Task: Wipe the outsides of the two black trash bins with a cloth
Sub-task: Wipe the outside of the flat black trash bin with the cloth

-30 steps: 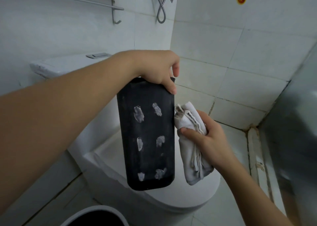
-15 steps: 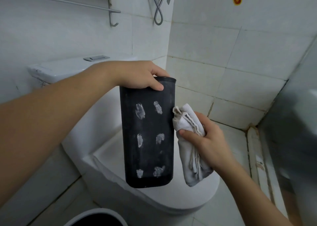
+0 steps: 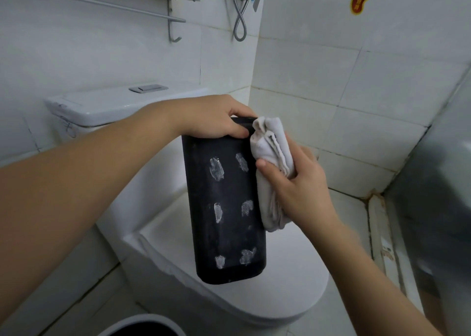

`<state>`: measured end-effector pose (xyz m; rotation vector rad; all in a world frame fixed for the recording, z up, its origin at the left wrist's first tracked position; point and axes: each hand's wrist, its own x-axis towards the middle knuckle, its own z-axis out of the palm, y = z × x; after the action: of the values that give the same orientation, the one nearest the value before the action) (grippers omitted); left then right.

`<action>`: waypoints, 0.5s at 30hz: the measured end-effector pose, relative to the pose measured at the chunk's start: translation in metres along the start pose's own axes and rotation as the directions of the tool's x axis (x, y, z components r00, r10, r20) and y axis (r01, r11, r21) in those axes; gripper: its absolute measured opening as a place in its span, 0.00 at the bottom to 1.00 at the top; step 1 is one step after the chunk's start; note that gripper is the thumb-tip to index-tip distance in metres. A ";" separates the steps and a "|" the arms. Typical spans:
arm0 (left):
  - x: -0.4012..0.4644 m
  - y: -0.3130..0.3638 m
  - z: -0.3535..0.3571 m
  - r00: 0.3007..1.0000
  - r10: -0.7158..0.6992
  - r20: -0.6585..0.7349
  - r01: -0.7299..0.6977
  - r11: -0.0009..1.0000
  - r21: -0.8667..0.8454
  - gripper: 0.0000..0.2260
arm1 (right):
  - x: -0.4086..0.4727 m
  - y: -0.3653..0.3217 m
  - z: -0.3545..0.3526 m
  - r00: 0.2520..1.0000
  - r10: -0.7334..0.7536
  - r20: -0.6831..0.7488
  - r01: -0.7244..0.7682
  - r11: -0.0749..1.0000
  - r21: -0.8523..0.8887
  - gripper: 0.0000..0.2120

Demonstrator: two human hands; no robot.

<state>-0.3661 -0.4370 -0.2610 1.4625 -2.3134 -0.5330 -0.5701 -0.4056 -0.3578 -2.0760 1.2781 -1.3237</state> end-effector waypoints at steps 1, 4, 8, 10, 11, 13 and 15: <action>0.000 0.001 0.000 1.000 0.002 -0.003 -0.002 1.000 -0.004 0.13 | -0.001 0.002 0.003 1.000 0.009 0.015 -0.009 1.000 0.004 0.28; 0.002 0.003 0.002 1.000 0.014 -0.008 -0.014 1.000 -0.002 0.12 | -0.004 0.004 0.009 0.999 -0.013 0.046 0.012 1.000 0.029 0.33; 0.002 0.003 0.003 1.000 -0.002 -0.015 0.002 1.000 -0.001 0.12 | -0.007 0.007 0.016 1.000 0.000 -0.013 0.001 0.993 0.114 0.32; 0.002 0.003 0.003 0.998 -0.010 -0.062 0.011 1.000 0.013 0.10 | -0.006 0.006 0.015 0.999 0.003 -0.044 0.002 0.994 0.113 0.28; 0.001 0.003 0.003 0.996 -0.021 -0.087 0.021 1.000 -0.001 0.10 | -0.005 0.005 0.014 0.999 0.003 -0.051 0.002 0.995 0.099 0.27; -0.001 0.001 0.004 0.993 -0.028 -0.114 0.024 0.999 -0.044 0.10 | -0.003 0.005 0.010 0.999 0.001 -0.052 0.002 0.998 0.060 0.24; -0.004 -0.001 0.005 0.992 -0.028 -0.126 0.022 0.999 -0.049 0.11 | -0.001 0.006 0.003 0.999 -0.011 -0.037 0.011 1.000 -0.006 0.24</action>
<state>-0.3661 -0.4333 -0.2659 1.4610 -2.1728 -0.4839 -0.5709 -0.4082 -0.3642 -2.0749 1.2893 -1.3707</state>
